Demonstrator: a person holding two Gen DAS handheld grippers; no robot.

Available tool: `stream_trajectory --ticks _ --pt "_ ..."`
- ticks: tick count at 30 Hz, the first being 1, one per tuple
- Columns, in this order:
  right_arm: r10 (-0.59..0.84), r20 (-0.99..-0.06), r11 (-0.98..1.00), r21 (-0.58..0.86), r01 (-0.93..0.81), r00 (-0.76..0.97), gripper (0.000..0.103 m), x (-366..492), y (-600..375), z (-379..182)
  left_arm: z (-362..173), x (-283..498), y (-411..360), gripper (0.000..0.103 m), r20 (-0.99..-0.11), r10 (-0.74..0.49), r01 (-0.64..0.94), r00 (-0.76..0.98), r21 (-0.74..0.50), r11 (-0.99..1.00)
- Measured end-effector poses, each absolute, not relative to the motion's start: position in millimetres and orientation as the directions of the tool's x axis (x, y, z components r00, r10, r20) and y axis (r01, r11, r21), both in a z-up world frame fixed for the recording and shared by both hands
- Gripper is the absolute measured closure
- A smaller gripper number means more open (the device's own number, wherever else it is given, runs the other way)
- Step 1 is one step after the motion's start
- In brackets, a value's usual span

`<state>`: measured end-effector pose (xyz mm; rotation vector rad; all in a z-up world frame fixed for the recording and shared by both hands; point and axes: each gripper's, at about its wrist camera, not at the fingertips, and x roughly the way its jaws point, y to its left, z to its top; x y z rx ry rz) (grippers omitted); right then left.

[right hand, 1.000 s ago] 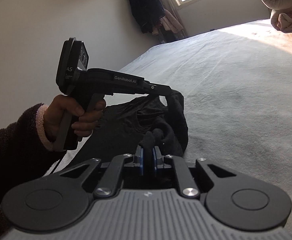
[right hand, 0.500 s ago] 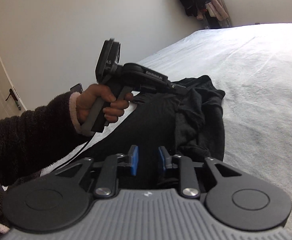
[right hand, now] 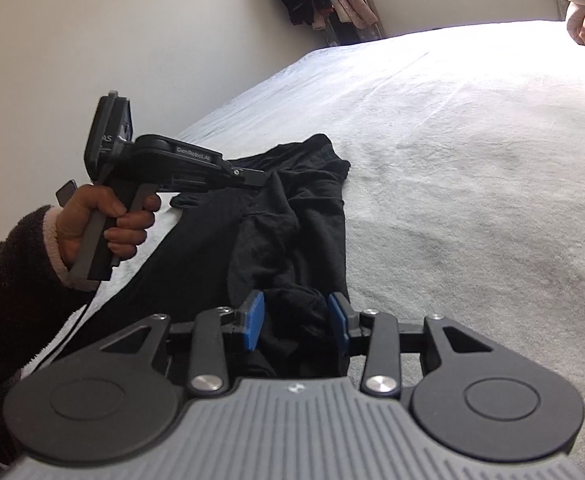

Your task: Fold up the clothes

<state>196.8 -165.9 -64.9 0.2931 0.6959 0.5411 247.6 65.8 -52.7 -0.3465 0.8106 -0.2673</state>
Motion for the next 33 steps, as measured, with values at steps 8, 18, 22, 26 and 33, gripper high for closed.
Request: stream_trajectory --ticks 8,18,22,26,33 --pt "0.575 -0.515 0.816 0.422 -0.395 0.636 0.091 194 -168 -65 -48 248 65 0.102 -0.654 -0.367 0.108 0.661 -0.4 0.91" --pt "0.449 -0.41 0.873 0.391 -0.291 0.794 0.093 165 -214 -33 -15 260 41 0.102 -0.568 -0.44 0.17 0.695 -0.464 0.869" --pt "0.388 -0.402 0.898 0.366 -0.243 0.829 0.094 159 -223 -27 -7 276 11 0.102 -0.542 -0.469 0.206 0.698 -0.475 0.855" --pt "0.406 -0.419 0.897 0.351 -0.268 0.812 0.095 162 -212 -27 -8 293 -23 0.102 -0.538 -0.493 0.236 0.684 -0.477 0.847" --pt "0.435 -0.449 0.893 0.324 -0.311 0.781 0.086 167 -193 -27 -16 310 -48 0.102 -0.579 -0.472 0.231 0.665 -0.442 0.867"
